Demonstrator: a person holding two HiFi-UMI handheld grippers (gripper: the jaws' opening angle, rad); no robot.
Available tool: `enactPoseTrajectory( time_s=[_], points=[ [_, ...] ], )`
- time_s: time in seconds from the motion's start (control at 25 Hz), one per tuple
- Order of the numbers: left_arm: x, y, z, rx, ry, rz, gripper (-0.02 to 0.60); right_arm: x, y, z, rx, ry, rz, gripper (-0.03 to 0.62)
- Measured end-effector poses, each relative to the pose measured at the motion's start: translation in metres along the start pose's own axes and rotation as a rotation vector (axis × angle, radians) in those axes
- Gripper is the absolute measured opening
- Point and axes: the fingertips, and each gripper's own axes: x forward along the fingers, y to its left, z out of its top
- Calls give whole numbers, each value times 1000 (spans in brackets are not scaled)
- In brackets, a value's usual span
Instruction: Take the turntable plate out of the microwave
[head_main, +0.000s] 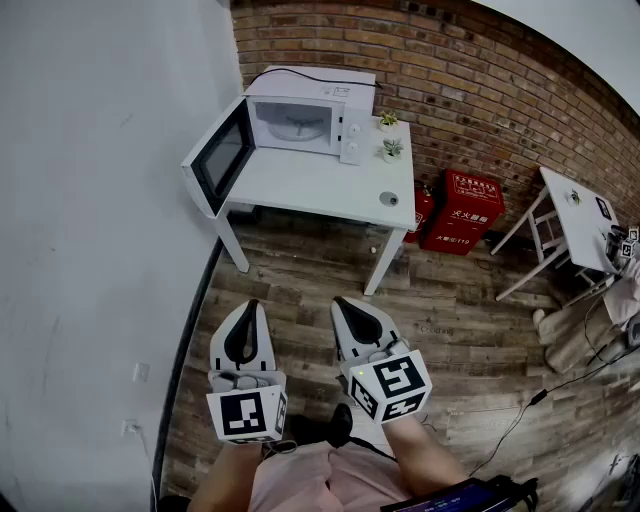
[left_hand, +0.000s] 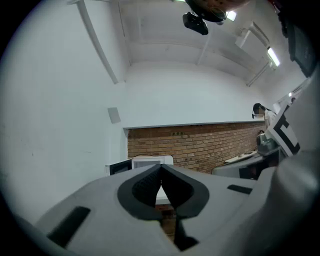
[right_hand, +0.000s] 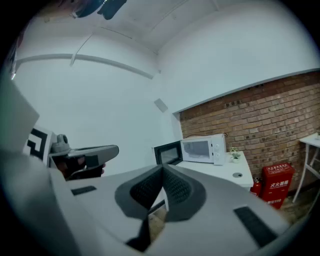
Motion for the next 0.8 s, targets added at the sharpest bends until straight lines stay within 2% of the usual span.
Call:
enactPoseTrajectory(
  time_s=[0.56,0.64,0.68,0.72,0.8],
  points=[
    [2,-20,-7,-10,17,6,6,-11,-20,-5,30,-6,-5,5],
    [4,-24,-5,-27,0,11,28,-12,-23,-6,47,-14,14,8],
    [5,-27,-5,-32,-4,14,97,-11,-25,-7,55,-9,31,105],
    [7,-29,-5,-34,-5,16,129,-10,-26,-8,63,-3,44,163],
    [11,-34,-7,-32,-6,21,135,-10,-33,-8,64,-3,48,169]
  ],
)
